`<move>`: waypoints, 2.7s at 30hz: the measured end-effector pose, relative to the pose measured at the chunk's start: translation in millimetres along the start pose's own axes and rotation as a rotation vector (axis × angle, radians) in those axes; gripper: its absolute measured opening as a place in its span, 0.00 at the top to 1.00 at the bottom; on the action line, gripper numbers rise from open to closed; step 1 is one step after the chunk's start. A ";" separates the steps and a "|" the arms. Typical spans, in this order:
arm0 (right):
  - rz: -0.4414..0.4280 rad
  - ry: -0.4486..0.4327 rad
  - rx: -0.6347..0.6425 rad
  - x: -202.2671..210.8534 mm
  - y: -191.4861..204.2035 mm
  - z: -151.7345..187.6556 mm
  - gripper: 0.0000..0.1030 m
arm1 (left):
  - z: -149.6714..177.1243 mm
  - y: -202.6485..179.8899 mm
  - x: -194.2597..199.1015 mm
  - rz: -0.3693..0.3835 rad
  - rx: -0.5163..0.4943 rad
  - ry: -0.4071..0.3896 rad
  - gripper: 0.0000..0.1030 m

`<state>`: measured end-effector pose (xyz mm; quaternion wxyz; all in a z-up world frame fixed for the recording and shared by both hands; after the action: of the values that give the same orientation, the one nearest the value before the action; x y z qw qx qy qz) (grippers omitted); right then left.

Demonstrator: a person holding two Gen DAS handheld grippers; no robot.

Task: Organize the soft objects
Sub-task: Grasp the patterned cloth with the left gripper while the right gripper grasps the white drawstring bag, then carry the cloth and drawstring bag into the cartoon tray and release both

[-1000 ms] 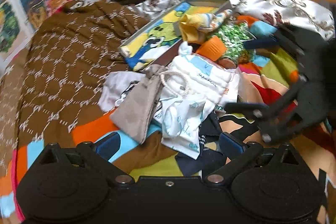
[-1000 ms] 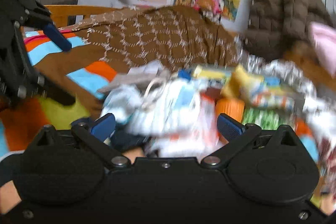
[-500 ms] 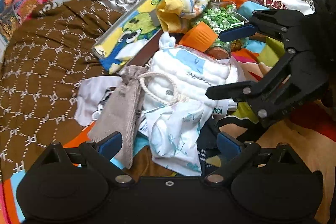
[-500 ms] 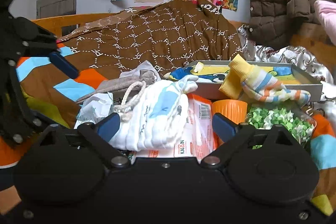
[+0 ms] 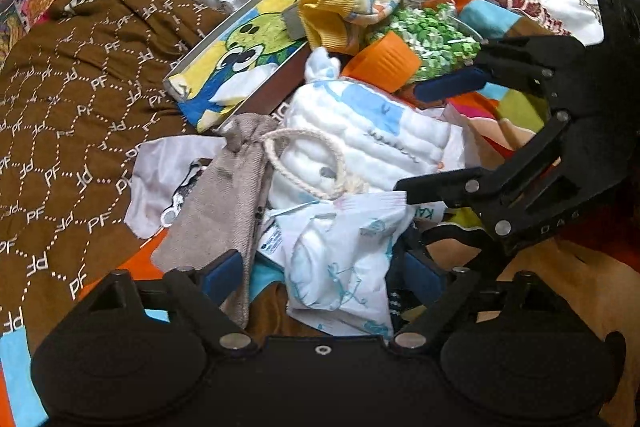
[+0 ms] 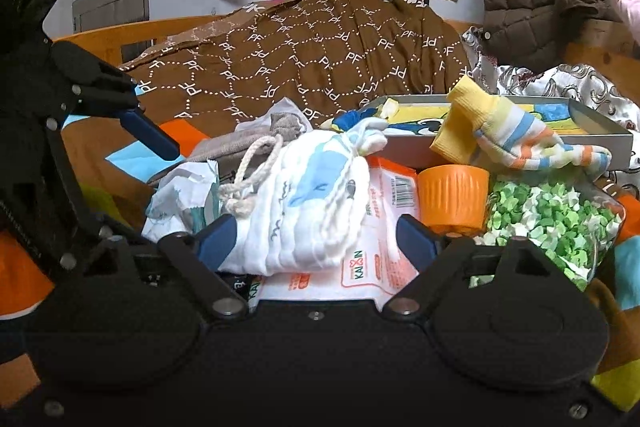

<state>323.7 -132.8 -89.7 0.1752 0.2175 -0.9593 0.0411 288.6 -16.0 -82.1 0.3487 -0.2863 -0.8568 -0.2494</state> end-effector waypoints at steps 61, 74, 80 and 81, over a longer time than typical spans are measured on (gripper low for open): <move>0.094 -0.158 0.277 23.9 8.3 -38.8 0.97 | -40.7 20.4 51.6 0.107 0.340 -0.171 0.59; 0.240 -0.220 0.351 19.8 -9.1 -74.3 0.97 | -87.4 70.8 36.4 0.093 0.455 -0.376 0.59; 0.317 -0.233 0.379 6.5 -22.3 -108.4 0.97 | -105.7 111.5 9.5 0.068 0.534 -0.442 0.59; 0.322 -0.234 0.381 3.7 -27.1 -116.2 0.97 | -108.0 117.5 1.9 0.065 0.551 -0.443 0.59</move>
<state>369.3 -140.7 20.3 0.0102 0.0946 -0.9702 0.2228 414.6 0.5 14.4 0.2264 -0.2557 -0.9372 0.0703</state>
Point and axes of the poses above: each gripper's, at about its wrist camera, not at the fingertips, and x roughly against the way its jaws point, y to its left, z to its underside, the point moved 9 cm from there along -x, roughly the way its jaws point, and after that the axes turned 4 degrees about -y, right-handed, at the moved point
